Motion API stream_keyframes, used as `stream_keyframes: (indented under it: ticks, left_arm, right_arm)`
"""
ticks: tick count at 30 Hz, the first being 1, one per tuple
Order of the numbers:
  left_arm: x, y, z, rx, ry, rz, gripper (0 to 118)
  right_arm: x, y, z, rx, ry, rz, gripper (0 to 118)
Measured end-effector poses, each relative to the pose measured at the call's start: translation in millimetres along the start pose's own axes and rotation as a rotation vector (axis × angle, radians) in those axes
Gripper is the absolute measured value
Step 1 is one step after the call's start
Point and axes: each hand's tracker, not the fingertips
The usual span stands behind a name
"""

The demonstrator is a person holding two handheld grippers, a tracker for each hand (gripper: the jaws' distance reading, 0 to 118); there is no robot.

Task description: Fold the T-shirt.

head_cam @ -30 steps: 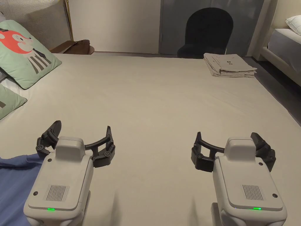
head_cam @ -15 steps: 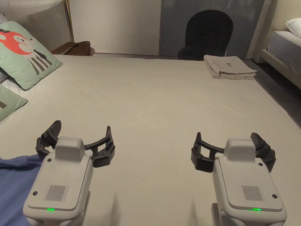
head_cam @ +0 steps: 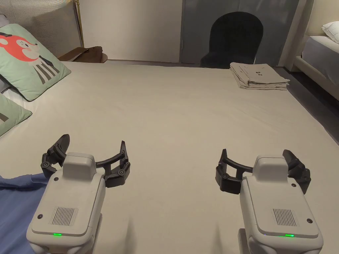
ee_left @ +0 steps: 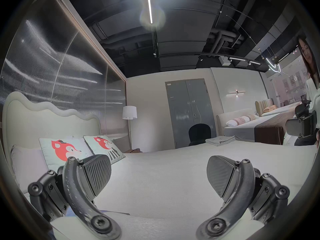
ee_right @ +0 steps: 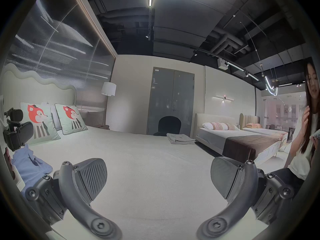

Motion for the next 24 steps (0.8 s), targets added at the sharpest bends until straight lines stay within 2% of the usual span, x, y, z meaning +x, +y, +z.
stream_keyframes:
  ticks: [24]
  left_arm:
    - [-0.4,-1.3,-2.1,-0.009,-0.008,-0.002,110]
  right_arm:
    - [0.9,1.9,0.1,-0.001,-0.004,0.004,117]
